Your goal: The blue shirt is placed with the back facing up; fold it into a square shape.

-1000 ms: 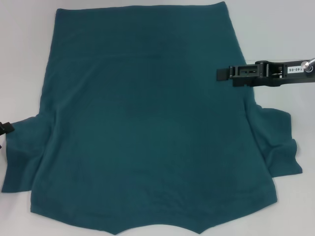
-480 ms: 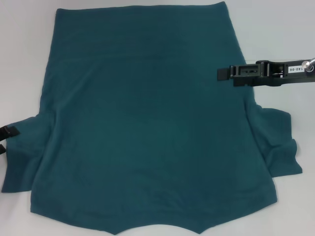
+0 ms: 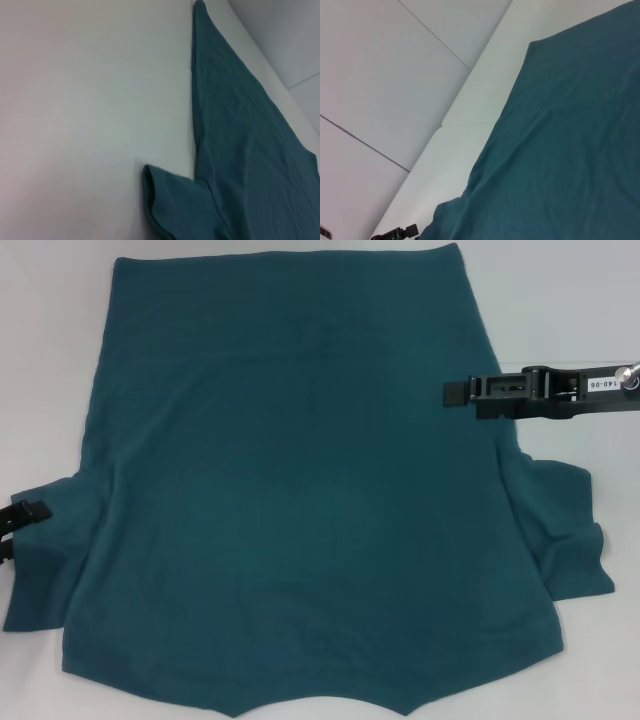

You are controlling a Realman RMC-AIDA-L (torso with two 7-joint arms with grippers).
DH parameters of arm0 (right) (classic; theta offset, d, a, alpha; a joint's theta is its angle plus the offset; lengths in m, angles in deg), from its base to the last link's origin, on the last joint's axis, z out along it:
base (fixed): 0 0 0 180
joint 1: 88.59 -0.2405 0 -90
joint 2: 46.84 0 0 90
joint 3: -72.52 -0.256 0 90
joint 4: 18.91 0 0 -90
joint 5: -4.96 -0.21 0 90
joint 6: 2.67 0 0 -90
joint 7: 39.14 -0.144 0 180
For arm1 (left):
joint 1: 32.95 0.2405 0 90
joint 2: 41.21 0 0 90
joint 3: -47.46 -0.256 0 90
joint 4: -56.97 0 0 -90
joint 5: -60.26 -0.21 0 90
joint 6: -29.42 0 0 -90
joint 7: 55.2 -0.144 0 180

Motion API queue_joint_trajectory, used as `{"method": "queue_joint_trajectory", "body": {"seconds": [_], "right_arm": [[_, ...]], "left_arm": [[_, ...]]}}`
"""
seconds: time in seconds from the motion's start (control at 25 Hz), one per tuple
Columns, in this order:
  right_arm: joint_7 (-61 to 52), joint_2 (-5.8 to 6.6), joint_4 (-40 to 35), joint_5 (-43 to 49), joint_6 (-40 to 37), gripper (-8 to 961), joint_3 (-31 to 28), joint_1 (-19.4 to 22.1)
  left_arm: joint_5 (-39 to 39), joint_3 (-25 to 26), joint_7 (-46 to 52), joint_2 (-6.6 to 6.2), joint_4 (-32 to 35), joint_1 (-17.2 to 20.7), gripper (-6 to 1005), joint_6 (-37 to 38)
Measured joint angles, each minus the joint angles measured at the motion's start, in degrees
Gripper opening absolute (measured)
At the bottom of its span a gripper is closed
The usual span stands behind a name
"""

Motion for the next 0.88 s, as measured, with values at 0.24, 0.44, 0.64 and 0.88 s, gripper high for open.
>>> {"method": "queue_joint_trajectory", "body": {"seconds": [0.24,0.44,0.64,0.88], "right_arm": [[0.0,0.08,0.0,0.0,-0.2,941,-0.6,0.2],[0.0,0.28,0.2,0.0,-0.3,942,-1.3,0.4],[0.0,0.49,0.8,0.0,-0.4,941,-1.6,0.5],[0.0,0.53,0.8,0.0,-0.5,942,-1.7,0.5]], "left_arm": [[0.0,-1.0,0.1,0.00,-0.5,-0.4,813,-0.5],[0.0,-1.2,0.4,-0.08,-0.9,-0.7,807,-0.8],[-0.1,-1.6,1.4,-0.24,-0.6,-0.8,800,-0.9],[-1.4,-1.6,2.6,-0.26,-0.4,-0.8,657,-1.3]]}}
